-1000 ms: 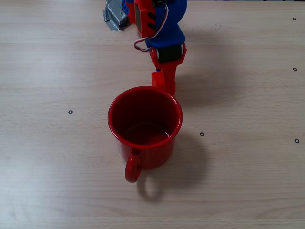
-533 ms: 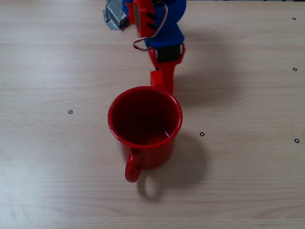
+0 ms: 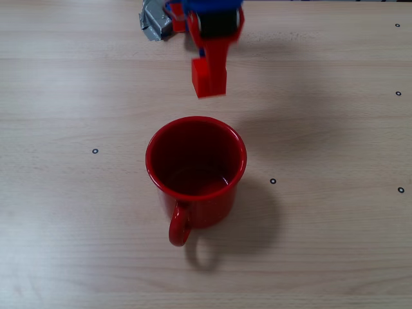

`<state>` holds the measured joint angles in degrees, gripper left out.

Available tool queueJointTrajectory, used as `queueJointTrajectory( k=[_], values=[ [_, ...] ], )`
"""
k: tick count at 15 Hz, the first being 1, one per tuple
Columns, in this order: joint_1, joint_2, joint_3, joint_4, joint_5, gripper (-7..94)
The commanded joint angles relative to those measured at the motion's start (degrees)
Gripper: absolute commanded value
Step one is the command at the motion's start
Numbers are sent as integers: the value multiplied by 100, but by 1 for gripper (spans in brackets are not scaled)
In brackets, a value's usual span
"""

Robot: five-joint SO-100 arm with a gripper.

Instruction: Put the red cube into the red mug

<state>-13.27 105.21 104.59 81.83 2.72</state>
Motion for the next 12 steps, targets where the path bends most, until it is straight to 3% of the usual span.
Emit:
queueJointTrajectory(
  k=[1, 4, 7, 12],
  values=[
    [35, 483, -1204, 782, -141, 0],
    [114, 422, -2487, 1740, -185, 0],
    [149, 237, -3463, 2171, -229, 0],
    [773, -896, -4535, 1292, -650, 0]
  ],
)
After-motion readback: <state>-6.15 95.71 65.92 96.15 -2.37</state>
